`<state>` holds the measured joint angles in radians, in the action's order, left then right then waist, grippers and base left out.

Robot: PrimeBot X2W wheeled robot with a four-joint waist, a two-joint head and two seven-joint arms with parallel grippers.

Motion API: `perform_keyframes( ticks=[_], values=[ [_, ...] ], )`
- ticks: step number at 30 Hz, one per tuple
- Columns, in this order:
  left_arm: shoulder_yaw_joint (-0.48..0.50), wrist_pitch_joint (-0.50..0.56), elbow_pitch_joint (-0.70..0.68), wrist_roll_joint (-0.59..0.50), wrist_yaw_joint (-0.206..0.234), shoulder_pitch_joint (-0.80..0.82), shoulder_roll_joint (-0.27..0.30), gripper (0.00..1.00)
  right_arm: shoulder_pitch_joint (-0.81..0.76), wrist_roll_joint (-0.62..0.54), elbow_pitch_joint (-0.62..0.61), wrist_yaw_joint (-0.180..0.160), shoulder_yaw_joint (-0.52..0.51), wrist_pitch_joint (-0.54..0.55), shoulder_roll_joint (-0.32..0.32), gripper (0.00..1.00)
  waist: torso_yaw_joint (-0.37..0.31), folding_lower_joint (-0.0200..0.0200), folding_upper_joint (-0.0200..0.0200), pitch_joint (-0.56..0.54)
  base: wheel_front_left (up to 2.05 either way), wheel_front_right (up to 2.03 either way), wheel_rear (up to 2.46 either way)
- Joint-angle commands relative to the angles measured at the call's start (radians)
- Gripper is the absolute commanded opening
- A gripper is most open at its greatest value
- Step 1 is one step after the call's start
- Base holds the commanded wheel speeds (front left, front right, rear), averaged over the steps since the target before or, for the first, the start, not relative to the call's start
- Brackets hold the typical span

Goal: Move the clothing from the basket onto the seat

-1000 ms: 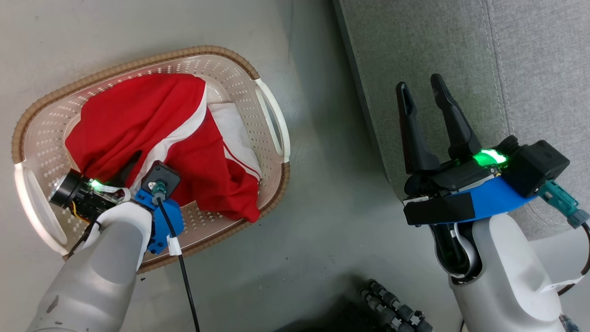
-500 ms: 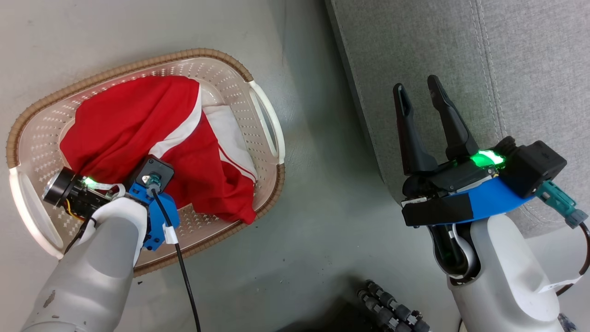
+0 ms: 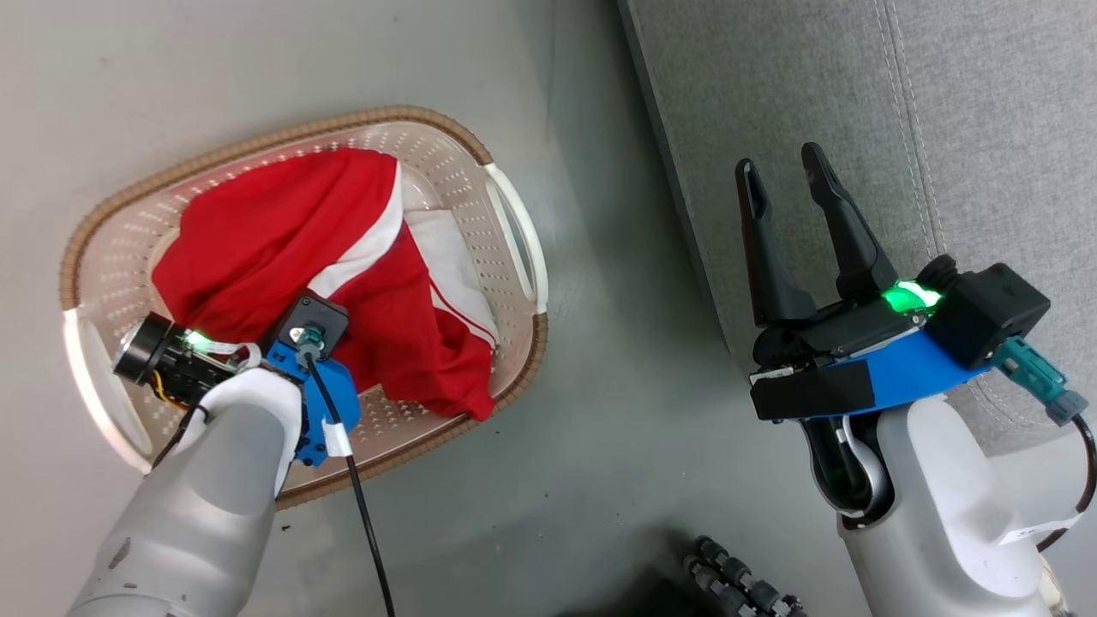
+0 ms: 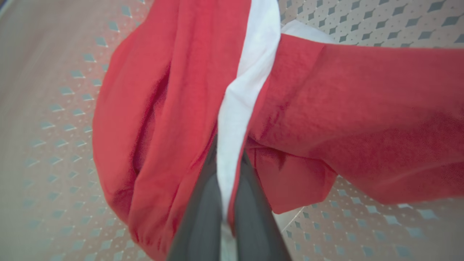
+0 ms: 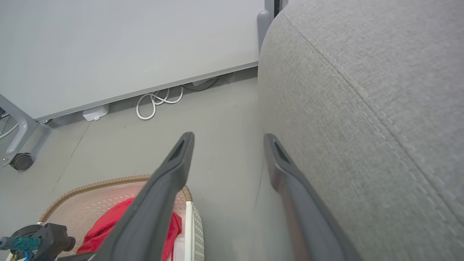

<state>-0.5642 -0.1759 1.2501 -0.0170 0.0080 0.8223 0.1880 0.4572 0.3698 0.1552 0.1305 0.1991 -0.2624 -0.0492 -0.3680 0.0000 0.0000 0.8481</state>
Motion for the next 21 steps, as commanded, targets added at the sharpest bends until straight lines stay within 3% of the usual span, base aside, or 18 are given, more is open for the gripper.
perform_keyframes(
  ticks=[1, 9, 21],
  values=[
    [-0.005, -0.009, 0.0, 0.006, -0.005, 0.015, -0.004, 0.0, -0.003, -0.009, 0.005, 0.0, -0.003, -0.004, -0.002, 1.0, 0.014, 0.0, 0.0, -0.018, 0.0, 0.0, 0.0],
    [-0.018, -0.046, 0.003, 0.027, -0.019, -0.02, -0.069, 0.0, -0.028, -0.084, 0.063, 0.0, -0.018, -0.004, -0.003, 1.0, 0.077, 0.0, 0.0, -0.154, 0.0, 0.0, 0.0],
    [-0.054, -0.087, -0.065, 0.095, -0.093, -0.116, -0.137, 0.0, -0.138, -0.178, 0.19, 0.0, -0.057, 0.011, -0.003, 1.0, 0.192, 0.0, 0.0, -0.468, 0.0, 0.0, 0.0]
  ],
)
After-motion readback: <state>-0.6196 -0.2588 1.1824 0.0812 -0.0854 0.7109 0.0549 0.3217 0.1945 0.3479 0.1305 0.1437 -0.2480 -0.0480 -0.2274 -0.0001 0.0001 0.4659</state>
